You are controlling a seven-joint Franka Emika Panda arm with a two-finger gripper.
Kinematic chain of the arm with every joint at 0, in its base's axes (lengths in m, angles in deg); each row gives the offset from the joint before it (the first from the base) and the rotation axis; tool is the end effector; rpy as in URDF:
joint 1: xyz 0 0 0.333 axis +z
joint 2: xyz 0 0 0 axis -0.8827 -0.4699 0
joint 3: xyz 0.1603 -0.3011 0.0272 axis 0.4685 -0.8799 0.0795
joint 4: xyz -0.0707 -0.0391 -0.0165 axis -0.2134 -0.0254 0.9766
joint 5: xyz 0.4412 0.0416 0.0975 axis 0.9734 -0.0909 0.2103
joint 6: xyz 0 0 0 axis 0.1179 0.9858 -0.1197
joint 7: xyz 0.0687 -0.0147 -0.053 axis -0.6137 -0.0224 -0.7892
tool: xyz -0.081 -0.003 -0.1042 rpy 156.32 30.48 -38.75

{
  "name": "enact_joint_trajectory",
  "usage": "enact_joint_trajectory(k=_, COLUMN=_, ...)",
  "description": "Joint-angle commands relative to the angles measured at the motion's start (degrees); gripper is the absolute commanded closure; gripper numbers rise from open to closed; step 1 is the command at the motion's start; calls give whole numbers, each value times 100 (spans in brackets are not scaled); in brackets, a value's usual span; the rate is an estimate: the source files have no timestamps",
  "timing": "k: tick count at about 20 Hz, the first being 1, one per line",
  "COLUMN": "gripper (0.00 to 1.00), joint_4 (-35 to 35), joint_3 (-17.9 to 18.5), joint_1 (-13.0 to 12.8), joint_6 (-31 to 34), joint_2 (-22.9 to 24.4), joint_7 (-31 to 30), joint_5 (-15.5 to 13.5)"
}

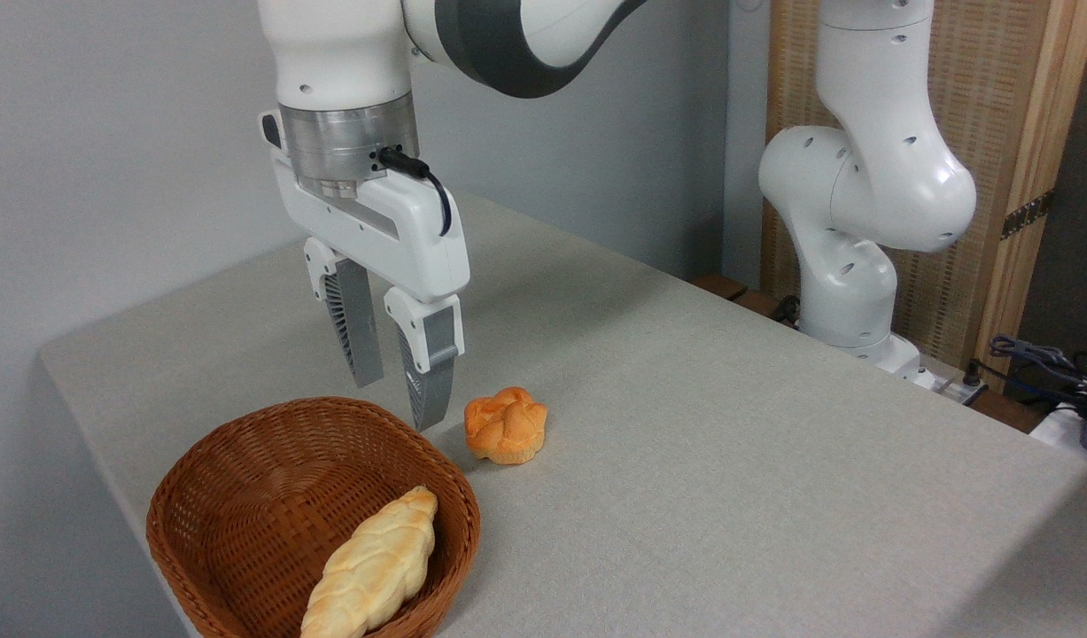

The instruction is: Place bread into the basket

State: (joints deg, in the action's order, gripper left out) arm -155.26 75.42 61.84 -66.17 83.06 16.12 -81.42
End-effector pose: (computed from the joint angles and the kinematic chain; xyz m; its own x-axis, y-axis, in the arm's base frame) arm 0.6493 -0.0372 0.5427 0.7382 -0.6691 0.0856 -0.6681 -0.7427 -0.0438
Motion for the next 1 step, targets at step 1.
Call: enact_joint_trajectory(k=1, gripper=0, joint_4=29, joint_3=-32, joint_1=4, joint_6=112, joint_2=36, joint_7=-78, joint_5=16)
